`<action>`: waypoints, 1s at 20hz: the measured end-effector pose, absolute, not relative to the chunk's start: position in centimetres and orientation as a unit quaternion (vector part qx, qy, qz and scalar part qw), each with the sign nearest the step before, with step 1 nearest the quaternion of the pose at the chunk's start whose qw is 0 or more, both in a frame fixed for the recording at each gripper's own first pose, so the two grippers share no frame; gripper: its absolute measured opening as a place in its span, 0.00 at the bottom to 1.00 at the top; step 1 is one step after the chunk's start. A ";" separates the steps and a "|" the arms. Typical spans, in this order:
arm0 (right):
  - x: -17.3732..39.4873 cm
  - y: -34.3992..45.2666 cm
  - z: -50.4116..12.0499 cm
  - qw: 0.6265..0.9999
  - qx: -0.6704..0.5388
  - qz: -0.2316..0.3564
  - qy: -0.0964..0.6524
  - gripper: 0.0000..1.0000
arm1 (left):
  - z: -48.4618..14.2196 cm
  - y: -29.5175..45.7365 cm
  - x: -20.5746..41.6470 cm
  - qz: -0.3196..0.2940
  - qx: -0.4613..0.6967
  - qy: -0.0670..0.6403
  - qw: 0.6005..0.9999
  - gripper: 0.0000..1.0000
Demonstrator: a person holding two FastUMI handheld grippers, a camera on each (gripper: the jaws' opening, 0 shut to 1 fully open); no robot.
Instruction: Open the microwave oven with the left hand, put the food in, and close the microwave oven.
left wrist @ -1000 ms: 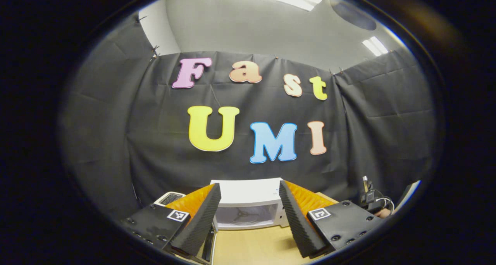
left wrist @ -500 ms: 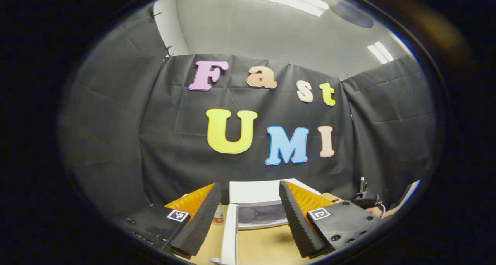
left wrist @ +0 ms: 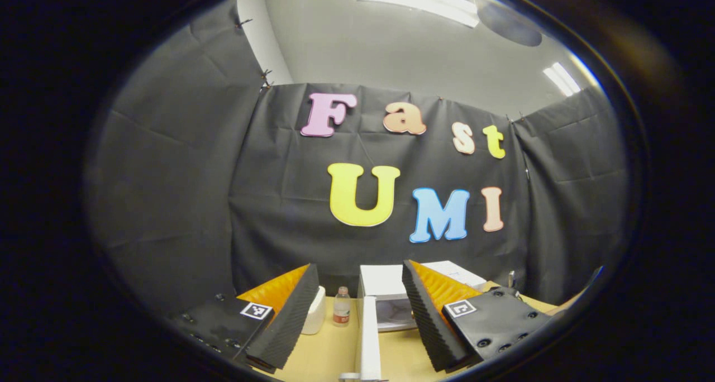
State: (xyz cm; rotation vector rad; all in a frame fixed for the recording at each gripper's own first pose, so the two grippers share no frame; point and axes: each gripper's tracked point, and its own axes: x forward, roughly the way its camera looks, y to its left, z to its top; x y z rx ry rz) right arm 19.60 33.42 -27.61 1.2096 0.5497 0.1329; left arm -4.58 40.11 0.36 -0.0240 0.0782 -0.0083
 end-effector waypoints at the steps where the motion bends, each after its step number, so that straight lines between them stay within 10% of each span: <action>1: 20.5 33.8 -28.2 0.780 0.569 0.054 0.253 0.12 | 0.1 40.6 -4.8 0.000 -0.011 0.043 0.999 0.96; 20: 34.7 36.2 -36.2 0.749 0.634 -0.097 0.164 0.13 | -2.3 46.2 -5.0 0.062 0.014 0.099 0.993 0.96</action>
